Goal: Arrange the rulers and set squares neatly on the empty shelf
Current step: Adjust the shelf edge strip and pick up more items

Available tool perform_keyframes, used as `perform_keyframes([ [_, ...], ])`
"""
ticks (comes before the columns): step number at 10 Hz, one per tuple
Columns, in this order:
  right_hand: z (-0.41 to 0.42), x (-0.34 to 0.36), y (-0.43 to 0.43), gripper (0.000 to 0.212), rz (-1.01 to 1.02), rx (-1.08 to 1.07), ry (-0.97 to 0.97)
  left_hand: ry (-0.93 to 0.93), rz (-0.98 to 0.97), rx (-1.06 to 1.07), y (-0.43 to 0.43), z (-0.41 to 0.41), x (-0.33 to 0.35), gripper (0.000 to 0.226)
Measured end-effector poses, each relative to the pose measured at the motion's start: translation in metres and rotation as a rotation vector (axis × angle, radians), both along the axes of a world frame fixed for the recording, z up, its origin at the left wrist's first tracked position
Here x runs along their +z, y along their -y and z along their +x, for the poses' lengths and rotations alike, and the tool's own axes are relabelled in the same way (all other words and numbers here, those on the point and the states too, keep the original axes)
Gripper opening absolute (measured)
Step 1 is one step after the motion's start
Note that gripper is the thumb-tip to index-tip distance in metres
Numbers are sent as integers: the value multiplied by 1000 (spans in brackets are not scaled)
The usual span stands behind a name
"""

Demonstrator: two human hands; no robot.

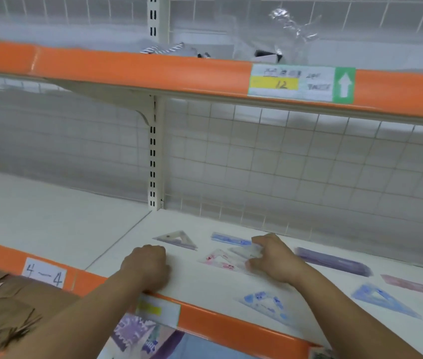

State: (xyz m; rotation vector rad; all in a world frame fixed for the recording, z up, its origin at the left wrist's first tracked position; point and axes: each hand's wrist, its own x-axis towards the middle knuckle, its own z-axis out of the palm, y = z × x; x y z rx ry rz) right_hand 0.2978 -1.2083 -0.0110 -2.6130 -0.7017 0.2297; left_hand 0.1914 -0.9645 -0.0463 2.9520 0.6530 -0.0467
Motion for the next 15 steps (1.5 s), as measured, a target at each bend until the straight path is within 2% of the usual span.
perform_keyframes([
  [4, 2, -20, -138, 68, 80, 74, 40, -125, -110, -190, -32, -4, -1, 54],
  [6, 13, -24, -180, 69, 25, 125, 36, -140, -119, -262, -37, -12, 4, 53],
  [9, 29, -33, -199, 70, -80, 124, 23, -164, -173, -233, -49, -11, 4, 51],
  [11, 37, -37, -200, 55, -103, 116, 12, -156, -173, -196, -57, -12, 3, 53],
  [12, 37, -37, -199, 69, -85, 122, -10, -170, -167, -194, -57, -10, 3, 53],
  [13, 38, -37, -199, 57, -117, 137, 34, -176, -165, -193, -57, -9, 3, 53],
  [15, 32, -31, -194, 66, -89, 137, 44, -188, -166, -214, -58, -7, 6, 53],
])
